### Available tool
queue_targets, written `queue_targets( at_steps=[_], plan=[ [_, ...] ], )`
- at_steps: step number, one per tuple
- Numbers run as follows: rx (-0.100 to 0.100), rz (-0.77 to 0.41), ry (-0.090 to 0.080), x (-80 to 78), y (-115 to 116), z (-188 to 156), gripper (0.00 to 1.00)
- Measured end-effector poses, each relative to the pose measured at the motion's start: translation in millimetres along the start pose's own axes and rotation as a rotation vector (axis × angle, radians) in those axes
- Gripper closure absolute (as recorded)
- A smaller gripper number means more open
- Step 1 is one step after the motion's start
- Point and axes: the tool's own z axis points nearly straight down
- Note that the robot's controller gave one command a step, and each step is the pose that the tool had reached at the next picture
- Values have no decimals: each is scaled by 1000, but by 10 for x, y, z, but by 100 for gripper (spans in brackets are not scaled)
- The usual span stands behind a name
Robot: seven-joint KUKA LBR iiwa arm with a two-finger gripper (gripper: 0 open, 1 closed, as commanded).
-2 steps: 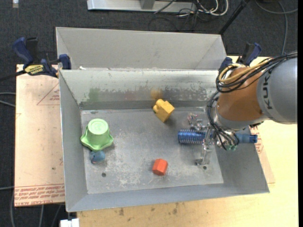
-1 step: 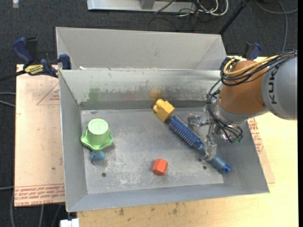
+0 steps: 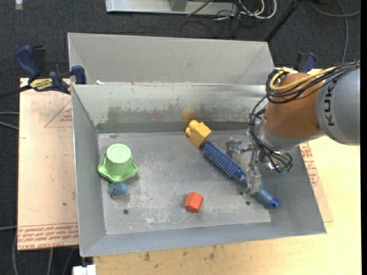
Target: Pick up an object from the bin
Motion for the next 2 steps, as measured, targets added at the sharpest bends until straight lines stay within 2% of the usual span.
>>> queue_targets(
  at_steps=[2],
  plan=[
    [-5, 4, -4, -12, 24, 2, 0]
  ],
)
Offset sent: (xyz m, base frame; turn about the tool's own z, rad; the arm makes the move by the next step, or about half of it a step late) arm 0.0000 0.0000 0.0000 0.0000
